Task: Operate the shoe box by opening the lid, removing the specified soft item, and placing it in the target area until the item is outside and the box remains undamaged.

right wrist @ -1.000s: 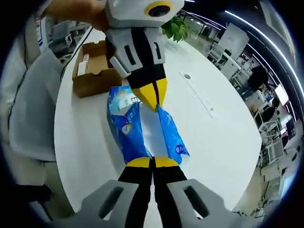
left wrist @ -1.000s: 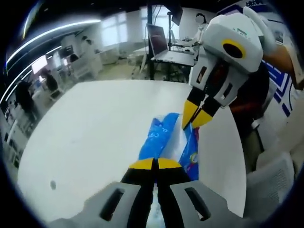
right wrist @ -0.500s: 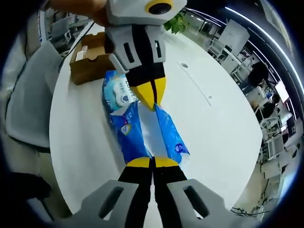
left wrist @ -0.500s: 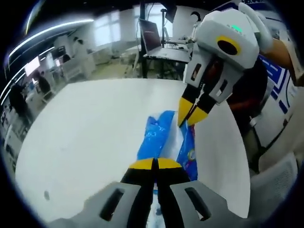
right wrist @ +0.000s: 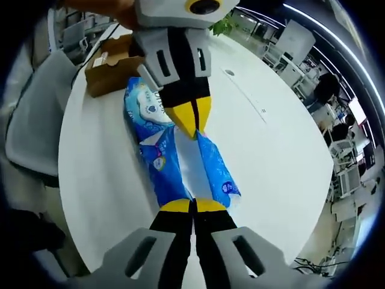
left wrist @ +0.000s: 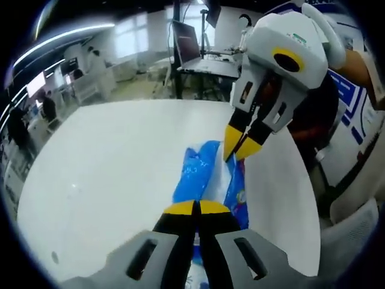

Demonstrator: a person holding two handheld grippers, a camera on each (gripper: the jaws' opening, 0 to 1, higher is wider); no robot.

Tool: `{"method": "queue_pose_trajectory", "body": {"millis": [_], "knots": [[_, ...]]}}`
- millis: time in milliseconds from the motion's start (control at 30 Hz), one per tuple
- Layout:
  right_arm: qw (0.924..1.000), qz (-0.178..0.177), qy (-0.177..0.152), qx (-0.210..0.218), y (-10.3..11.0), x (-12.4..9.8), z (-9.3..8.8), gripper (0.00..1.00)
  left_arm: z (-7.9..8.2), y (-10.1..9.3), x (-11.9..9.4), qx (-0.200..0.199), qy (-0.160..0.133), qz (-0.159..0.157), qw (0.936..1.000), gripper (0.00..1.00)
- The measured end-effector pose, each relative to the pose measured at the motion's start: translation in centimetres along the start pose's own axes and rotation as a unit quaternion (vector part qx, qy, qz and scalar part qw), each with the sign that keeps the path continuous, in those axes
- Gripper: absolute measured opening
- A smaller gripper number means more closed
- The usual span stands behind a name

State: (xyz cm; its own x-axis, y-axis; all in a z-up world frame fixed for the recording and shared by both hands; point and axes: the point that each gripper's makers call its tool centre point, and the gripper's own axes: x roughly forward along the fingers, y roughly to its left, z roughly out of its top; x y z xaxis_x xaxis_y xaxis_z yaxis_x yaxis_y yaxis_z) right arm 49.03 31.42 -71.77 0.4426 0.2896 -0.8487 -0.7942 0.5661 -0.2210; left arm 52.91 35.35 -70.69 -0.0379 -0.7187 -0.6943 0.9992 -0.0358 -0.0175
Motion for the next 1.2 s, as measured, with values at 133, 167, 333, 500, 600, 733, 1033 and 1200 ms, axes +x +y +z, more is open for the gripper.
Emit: {"method": "queue_pose_trajectory", "body": {"millis": [133, 167, 333, 500, 600, 733, 1033, 1200], "knots": [[1.0, 0.002, 0.005, 0.004, 0.0, 0.5, -0.7, 0.0, -0.3, -0.1, 0.8, 0.001, 0.005, -0.005, 1.0, 0.0], [1.0, 0.003, 0.005, 0.005, 0.0, 0.6, -0.8, 0.0, -0.4, -0.1, 1.0, 0.001, 0.006, -0.006, 1.0, 0.0], [0.9999, 0.001, 0.006, 0.009, 0.2, 1.4, -1.3, 0.0, -1.0, 0.0, 1.7, 0.0, 0.012, -0.011, 0.9999, 0.0], [0.9999, 0.002, 0.006, 0.013, 0.4, 2.1, -1.6, 0.0, -1.5, -0.1, 2.0, 0.002, 0.016, -0.013, 0.9998, 0.0], [0.9999, 0.0, 0.007, 0.013, 0.4, 2.5, -1.7, 0.0, -1.9, -0.1, 2.2, 0.002, 0.019, -0.012, 0.9997, 0.0], [0.9999, 0.003, 0.008, 0.01, 0.7, 2.8, -1.6, 0.0, -2.3, -0.1, 2.2, 0.0, 0.022, -0.011, 0.9997, 0.0], [0.9999, -0.005, 0.016, -0.001, 0.7, 3.2, -2.0, 0.0, -2.9, 0.1, 2.3, 0.003, 0.026, -0.008, 0.9996, 0.0], [0.9998, -0.013, 0.017, 0.0, 0.4, 2.9, -2.0, 0.01, -2.9, 0.3, 2.2, 0.002, 0.026, -0.003, 0.9996, 0.0]]}}
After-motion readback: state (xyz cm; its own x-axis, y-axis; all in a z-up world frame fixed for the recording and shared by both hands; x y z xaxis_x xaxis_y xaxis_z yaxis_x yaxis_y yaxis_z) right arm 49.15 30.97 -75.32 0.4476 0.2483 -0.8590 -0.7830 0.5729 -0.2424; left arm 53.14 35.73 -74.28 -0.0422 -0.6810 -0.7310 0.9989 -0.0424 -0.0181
